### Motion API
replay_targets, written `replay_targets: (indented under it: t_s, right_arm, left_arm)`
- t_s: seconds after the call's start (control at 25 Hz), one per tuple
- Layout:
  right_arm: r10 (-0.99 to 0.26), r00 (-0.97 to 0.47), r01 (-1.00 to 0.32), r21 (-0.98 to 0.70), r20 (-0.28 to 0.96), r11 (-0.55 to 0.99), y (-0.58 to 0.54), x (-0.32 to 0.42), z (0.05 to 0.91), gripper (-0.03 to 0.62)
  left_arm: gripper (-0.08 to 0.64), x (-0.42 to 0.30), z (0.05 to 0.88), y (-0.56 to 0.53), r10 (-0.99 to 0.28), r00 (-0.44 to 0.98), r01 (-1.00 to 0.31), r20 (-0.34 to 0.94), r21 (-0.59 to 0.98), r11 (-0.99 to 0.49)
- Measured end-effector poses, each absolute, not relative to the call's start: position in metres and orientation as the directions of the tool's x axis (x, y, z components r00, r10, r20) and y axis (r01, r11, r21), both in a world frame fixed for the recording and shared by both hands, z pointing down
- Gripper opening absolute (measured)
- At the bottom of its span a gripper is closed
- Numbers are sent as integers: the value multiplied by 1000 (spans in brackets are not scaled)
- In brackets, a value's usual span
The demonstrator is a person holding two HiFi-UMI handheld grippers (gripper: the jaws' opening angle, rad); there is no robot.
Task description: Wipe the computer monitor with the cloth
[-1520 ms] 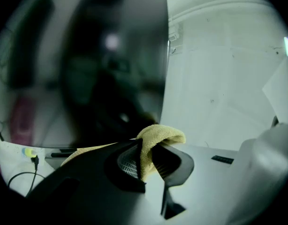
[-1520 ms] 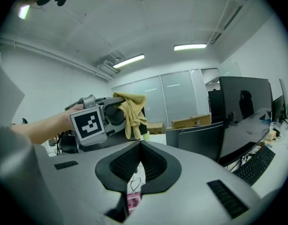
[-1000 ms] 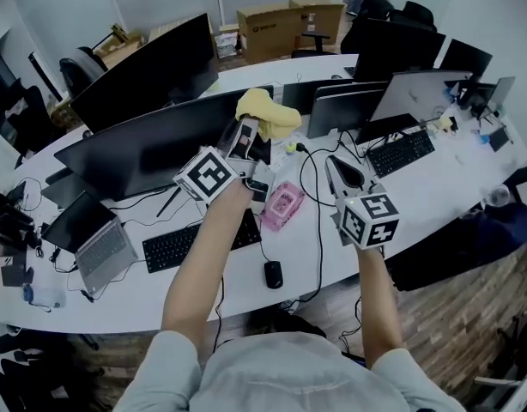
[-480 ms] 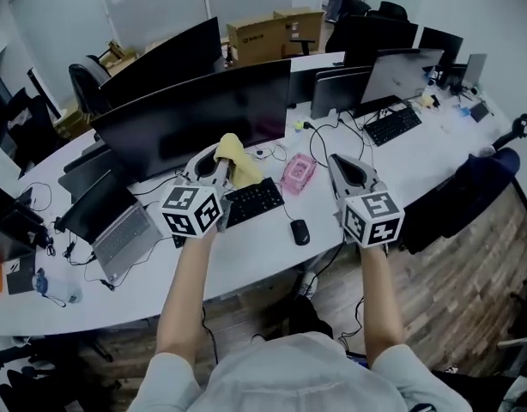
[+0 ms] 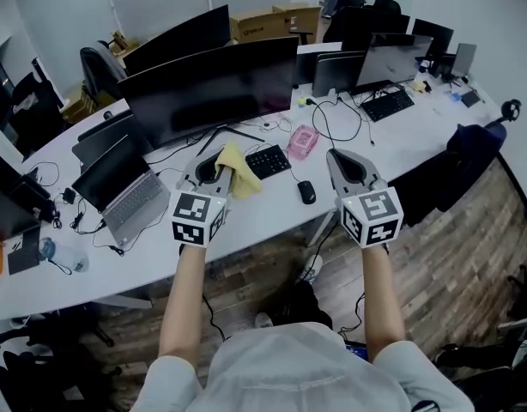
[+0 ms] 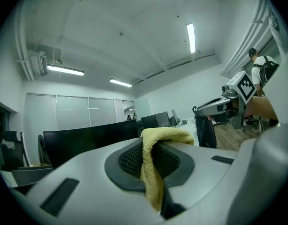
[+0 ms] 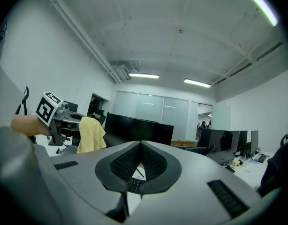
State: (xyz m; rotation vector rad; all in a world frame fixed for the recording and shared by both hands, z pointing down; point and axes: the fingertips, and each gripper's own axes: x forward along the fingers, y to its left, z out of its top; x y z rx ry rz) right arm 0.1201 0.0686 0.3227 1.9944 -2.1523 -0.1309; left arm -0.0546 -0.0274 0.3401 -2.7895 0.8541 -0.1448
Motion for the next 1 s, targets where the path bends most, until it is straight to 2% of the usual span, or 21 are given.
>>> replay_targets:
  t_s: [0.52,1.0]
  right_arm:
    - [-994,-61,-959,270,90,84,117,82,318,28]
    - [-993,-36,-954,292,112,68,119,82,332,28]
  left_arm:
    - [41,-81,315,43,-534,845,-502,-16,-364,-785]
    - [41,-77,324,54,-496,868,-467,-7,-349,-813]
